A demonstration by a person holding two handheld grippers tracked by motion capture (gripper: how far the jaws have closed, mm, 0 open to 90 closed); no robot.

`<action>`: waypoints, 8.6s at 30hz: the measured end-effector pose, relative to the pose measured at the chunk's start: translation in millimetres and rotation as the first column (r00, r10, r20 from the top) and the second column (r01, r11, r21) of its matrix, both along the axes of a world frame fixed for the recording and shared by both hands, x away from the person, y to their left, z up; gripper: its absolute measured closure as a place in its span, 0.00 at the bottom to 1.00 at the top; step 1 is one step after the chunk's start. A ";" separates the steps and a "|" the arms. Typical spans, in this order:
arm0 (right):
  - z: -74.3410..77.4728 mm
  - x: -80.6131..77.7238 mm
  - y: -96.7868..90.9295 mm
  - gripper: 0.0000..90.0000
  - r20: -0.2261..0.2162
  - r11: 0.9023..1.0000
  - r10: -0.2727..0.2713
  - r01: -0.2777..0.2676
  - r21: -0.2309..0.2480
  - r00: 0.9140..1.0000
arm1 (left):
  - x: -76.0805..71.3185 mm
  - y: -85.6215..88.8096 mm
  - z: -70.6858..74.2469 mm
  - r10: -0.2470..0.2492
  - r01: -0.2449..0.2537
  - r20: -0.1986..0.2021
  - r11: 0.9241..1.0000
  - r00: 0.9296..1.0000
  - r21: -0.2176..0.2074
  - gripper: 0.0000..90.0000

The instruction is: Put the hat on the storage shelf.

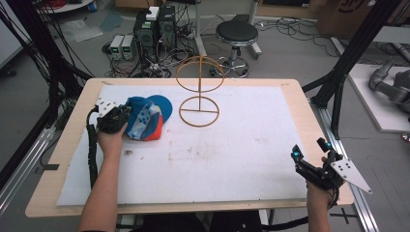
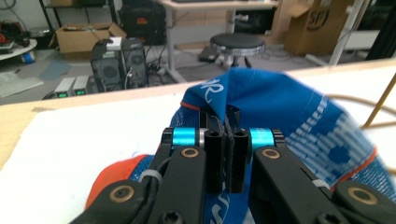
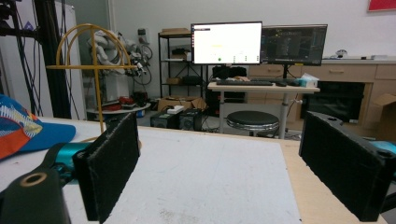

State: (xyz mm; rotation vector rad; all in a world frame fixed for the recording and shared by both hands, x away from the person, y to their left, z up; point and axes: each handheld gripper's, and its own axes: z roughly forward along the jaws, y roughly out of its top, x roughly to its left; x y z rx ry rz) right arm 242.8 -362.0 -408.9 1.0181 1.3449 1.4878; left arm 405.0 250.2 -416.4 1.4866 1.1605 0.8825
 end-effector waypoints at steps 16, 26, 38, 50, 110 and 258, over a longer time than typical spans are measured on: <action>0.9 -0.4 -1.0 0.14 0.003 1.000 -0.003 0.003 0.003 1.000 | -13.9 -9.1 43.6 -0.018 0.041 0.157 0.989 0.987 -0.144 0.98; 1.2 0.1 -1.2 0.14 0.008 1.000 -0.001 0.001 -0.002 1.000 | -21.8 -20.1 79.0 -0.036 0.079 0.235 0.981 0.971 -0.177 0.98; 1.8 -0.3 -1.5 0.14 0.008 1.000 -0.001 0.001 0.006 1.000 | -26.2 -29.4 121.9 -0.023 0.096 0.320 0.972 0.947 -0.214 0.98; 1.9 0.5 0.2 0.14 0.003 1.000 0.006 -0.006 0.004 1.000 | -28.5 -44.6 167.3 -0.028 0.120 0.390 0.969 0.921 -0.214 0.98; -5.1 -15.7 -18.7 0.14 -0.021 1.000 -0.027 0.026 -0.013 0.999 | 45.5 -184.9 237.8 -0.149 0.270 0.442 0.936 0.884 -0.225 0.98; -2.5 26.6 17.3 0.14 -0.004 1.000 0.016 -0.016 -0.011 1.000 | -165.9 45.8 38.7 0.176 -0.150 0.305 0.983 0.936 -0.106 0.18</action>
